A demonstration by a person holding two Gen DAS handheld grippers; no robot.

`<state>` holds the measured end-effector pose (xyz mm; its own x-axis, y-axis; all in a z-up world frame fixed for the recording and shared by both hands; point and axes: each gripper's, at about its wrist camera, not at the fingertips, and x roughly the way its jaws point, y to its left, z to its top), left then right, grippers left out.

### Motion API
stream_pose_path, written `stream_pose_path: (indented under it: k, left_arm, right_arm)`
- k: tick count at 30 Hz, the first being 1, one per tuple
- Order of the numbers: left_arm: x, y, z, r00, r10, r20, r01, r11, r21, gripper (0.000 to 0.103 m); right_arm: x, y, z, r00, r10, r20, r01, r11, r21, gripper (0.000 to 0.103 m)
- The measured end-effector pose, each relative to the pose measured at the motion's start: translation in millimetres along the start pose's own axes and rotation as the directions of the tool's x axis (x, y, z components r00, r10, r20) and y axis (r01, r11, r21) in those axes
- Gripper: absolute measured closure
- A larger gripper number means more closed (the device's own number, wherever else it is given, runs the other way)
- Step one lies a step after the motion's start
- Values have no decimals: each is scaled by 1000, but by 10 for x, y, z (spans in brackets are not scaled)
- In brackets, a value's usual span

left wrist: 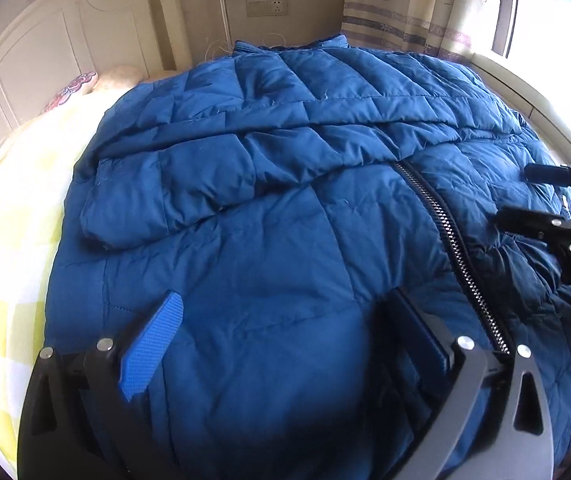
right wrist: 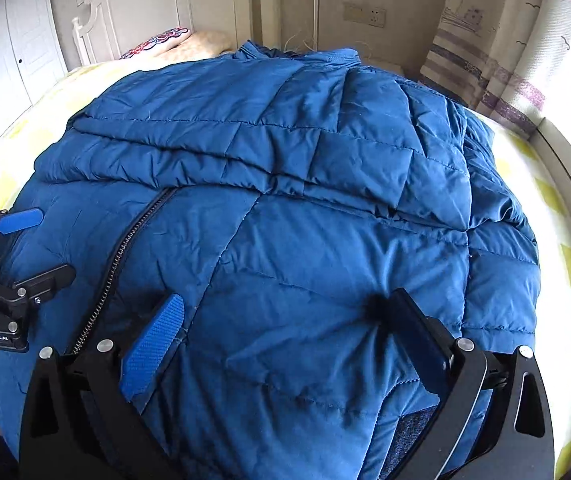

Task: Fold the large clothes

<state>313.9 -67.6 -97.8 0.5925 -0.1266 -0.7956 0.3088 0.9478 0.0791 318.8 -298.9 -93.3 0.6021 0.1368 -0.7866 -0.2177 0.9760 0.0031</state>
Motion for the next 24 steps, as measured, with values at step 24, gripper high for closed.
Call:
stream_pose_path:
  k: [24]
  left_arm:
    - [11, 36, -3, 1000, -18, 0, 18, 1000, -18, 2]
  right_arm:
    - [-126, 280, -390, 999, 9, -41, -12, 997, -70, 5]
